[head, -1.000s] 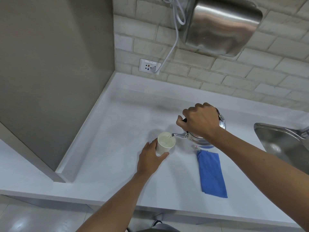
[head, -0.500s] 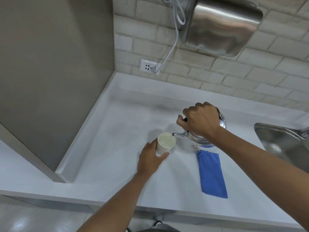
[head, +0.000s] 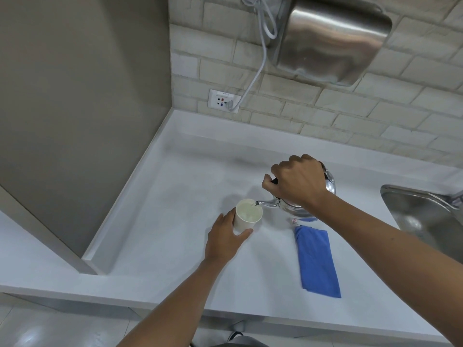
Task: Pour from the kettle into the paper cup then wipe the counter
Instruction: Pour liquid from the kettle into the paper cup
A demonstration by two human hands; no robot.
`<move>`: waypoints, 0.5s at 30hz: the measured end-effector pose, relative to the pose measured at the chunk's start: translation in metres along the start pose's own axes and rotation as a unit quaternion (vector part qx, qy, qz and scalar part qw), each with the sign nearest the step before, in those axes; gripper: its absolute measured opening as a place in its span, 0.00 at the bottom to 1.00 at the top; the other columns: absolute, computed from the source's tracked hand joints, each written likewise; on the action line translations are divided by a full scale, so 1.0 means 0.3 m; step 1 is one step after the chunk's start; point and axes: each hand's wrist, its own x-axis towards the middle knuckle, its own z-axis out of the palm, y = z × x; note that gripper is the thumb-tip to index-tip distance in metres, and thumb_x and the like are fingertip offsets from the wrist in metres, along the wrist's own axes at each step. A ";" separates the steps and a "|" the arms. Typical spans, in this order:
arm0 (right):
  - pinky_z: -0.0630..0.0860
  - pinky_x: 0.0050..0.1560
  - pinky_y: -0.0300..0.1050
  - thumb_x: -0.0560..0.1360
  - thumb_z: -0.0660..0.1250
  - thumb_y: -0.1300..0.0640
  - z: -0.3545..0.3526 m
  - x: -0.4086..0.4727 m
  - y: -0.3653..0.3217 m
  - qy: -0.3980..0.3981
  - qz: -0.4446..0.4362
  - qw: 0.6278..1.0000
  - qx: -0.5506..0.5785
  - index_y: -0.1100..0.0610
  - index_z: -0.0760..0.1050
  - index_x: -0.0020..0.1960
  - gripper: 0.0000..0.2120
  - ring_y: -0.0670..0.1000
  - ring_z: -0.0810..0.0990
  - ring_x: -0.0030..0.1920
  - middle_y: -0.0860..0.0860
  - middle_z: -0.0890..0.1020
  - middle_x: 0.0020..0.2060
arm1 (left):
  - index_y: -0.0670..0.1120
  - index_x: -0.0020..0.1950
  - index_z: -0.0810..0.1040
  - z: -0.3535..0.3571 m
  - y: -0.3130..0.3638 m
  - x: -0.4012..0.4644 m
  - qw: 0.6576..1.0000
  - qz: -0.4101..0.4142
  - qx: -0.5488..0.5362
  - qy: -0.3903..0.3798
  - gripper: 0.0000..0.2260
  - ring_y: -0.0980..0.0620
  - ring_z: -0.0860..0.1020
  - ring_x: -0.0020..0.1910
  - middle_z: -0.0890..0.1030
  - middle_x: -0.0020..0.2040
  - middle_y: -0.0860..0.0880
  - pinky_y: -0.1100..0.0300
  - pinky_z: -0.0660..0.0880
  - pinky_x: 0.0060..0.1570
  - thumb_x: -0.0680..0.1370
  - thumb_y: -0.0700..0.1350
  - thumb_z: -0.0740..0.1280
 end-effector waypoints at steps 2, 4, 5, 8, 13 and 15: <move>0.61 0.30 0.40 0.69 0.63 0.51 -0.001 0.001 -0.002 -0.003 -0.003 1.000 -0.001 0.56 0.64 0.23 0.19 0.52 0.62 0.22 0.50 0.64 0.18 | 0.61 0.66 0.71 0.000 0.000 0.000 1.000 -0.002 -0.002 0.000 0.29 0.56 0.77 0.48 0.75 0.48 0.58 0.59 0.74 0.45 0.68 0.66 0.73; 0.60 0.30 0.40 0.69 0.63 0.51 -0.003 0.004 -0.002 0.000 -0.003 1.000 -0.003 0.56 0.64 0.23 0.19 0.52 0.61 0.22 0.50 0.63 0.18 | 0.61 0.66 0.71 0.002 0.000 0.001 1.000 -0.004 0.001 0.001 0.30 0.56 0.76 0.48 0.75 0.48 0.58 0.60 0.73 0.45 0.68 0.66 0.73; 0.59 0.30 0.40 0.69 0.64 0.52 -0.004 0.005 -0.001 0.003 -0.003 1.000 -0.003 0.56 0.64 0.23 0.18 0.52 0.61 0.22 0.50 0.62 0.18 | 0.61 0.66 0.71 0.001 0.001 0.000 1.000 -0.004 0.002 0.001 0.30 0.56 0.76 0.47 0.75 0.48 0.58 0.60 0.72 0.45 0.68 0.66 0.73; 0.58 0.31 0.40 0.69 0.64 0.52 -0.004 0.005 0.001 0.007 -0.002 1.000 -0.003 0.56 0.64 0.23 0.18 0.52 0.61 0.22 0.50 0.62 0.18 | 0.61 0.66 0.71 -0.001 0.004 0.000 1.000 -0.002 0.008 0.002 0.29 0.57 0.75 0.46 0.75 0.47 0.58 0.61 0.70 0.43 0.68 0.66 0.73; 0.58 0.31 0.40 0.69 0.64 0.51 0.000 0.001 0.003 0.005 -0.002 1.000 -0.002 0.56 0.64 0.23 0.19 0.52 0.61 0.22 0.50 0.63 0.18 | 0.61 0.66 0.71 -0.004 0.008 -0.001 1.000 -0.003 0.009 0.004 0.29 0.58 0.75 0.46 0.75 0.47 0.58 0.62 0.69 0.43 0.68 0.66 0.73; 0.57 0.31 0.40 0.69 0.63 0.51 0.003 -0.001 0.003 0.007 0.002 1.000 -0.002 0.56 0.64 0.23 0.19 0.53 0.60 0.22 0.50 0.63 0.18 | 0.61 0.66 0.71 -0.005 0.008 -0.001 1.000 -0.003 0.006 0.003 0.29 0.58 0.75 0.46 0.75 0.47 0.58 0.62 0.69 0.43 0.68 0.66 0.73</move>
